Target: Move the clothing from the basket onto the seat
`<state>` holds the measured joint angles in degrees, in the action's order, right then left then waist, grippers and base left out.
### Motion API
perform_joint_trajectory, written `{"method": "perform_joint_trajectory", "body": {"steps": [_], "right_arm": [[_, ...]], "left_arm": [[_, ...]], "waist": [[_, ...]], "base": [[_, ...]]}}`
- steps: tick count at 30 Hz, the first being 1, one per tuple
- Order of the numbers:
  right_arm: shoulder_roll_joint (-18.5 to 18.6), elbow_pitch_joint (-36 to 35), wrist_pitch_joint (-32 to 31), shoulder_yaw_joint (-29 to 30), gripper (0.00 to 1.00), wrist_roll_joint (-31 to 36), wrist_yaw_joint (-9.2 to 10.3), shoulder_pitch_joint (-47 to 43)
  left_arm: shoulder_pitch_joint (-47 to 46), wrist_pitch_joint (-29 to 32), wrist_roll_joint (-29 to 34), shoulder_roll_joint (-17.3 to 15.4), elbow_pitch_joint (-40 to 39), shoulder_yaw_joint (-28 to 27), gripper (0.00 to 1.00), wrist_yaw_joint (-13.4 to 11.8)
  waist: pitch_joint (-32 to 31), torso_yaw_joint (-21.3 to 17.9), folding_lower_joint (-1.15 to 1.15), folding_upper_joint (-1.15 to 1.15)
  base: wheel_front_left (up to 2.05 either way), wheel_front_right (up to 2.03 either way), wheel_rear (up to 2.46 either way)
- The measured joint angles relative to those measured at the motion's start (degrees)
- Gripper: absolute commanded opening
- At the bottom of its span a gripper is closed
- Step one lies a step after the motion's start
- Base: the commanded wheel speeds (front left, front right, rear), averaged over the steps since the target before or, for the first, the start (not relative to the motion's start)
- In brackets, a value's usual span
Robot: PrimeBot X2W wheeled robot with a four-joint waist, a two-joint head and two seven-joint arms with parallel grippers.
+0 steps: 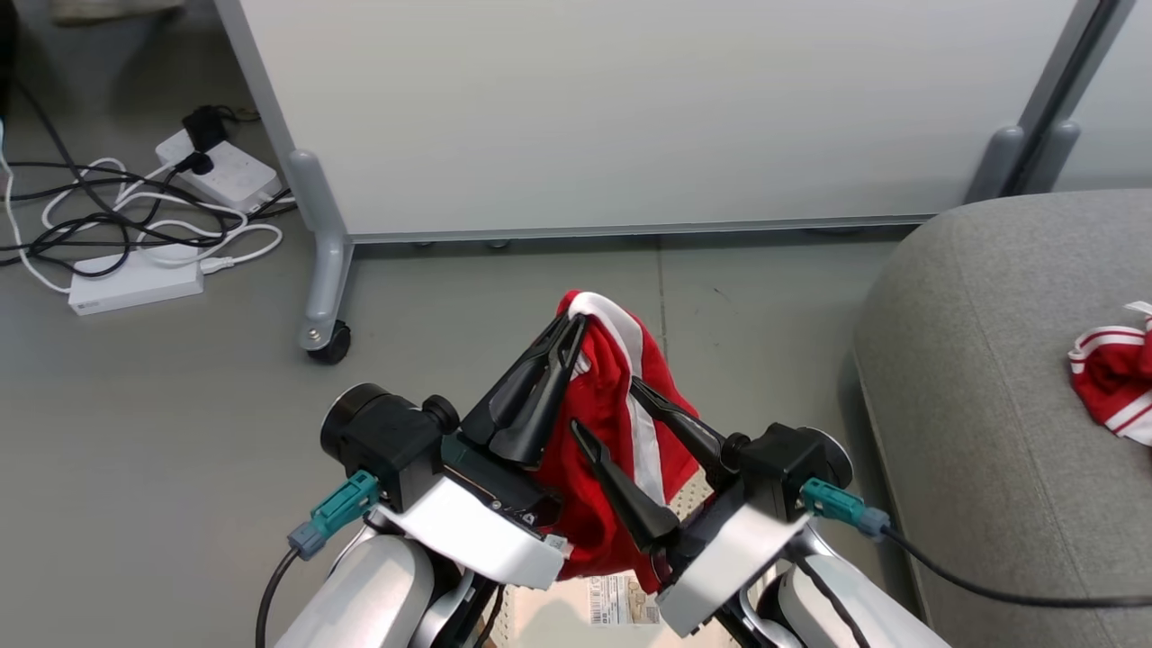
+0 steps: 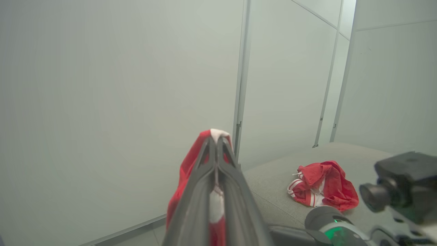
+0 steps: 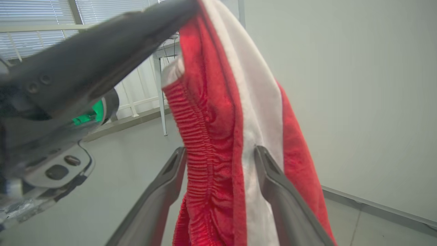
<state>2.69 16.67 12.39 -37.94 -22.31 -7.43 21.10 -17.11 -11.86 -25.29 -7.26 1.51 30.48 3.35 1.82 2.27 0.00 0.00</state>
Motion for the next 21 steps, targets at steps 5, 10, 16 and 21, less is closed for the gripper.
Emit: {"method": "perform_joint_trajectory", "body": {"steps": [5, 10, 16, 21], "right_arm": [[0.0, 5.1, 1.3, -2.2, 0.0, -2.7, 0.0, 3.3], [0.0, 8.2, 1.8, -4.1, 0.0, -5.2, 0.0, 5.6], [0.0, 9.7, 2.3, -5.6, 0.0, -6.9, 0.0, 7.1], [0.0, 9.9, 2.4, -5.6, 0.0, -7.6, 0.0, 7.7]], "left_arm": [[-0.5, 0.0, 0.0, 0.4, -0.2, 1.0, 0.0, 0.3], [-0.7, -0.3, 0.0, 0.4, -0.3, 1.4, 0.0, 0.6], [-0.9, -0.5, 0.0, 0.3, -0.2, 1.5, 0.0, 0.5], [-1.0, -0.4, 0.0, 0.1, -0.1, 1.6, 0.49, 0.4]], "waist": [[0.3, 1.3, 0.0, 0.0], [0.7, 1.7, 0.0, 0.0], [1.1, 1.6, 0.0, 0.0], [1.2, 1.5, 0.0, 0.0]], "base": [[0.0, 0.0, 0.0], [0.0, 0.0, 0.0], [0.0, 0.0, 0.0], [0.0, 0.0, 0.0]]}}
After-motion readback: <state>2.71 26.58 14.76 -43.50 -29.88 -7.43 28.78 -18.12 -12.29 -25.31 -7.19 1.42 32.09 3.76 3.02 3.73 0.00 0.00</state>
